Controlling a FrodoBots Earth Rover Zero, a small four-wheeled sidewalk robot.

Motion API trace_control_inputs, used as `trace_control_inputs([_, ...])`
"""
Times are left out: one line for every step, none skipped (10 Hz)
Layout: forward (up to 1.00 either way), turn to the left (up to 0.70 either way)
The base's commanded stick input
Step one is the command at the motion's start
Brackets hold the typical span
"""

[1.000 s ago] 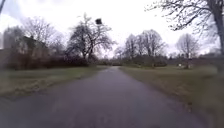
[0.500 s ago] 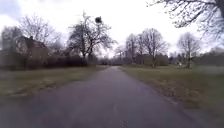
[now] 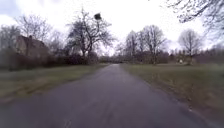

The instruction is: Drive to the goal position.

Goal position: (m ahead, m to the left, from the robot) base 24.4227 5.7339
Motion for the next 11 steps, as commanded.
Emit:
trace_control_inputs([1.0,0.0])
trace_control_inputs([1.0,0.0])
trace_control_inputs([1.0,0.0])
trace_control_inputs([1.0,0.0])
trace_control_inputs([1.0,0.0])
trace_control_inputs([1.0,0.0])
trace_control_inputs([1.0,0.0])
trace_control_inputs([1.0,0.0])
trace_control_inputs([1.0,0.0])
trace_control_inputs([1.0,0.0])
trace_control_inputs([1.0,0.0])
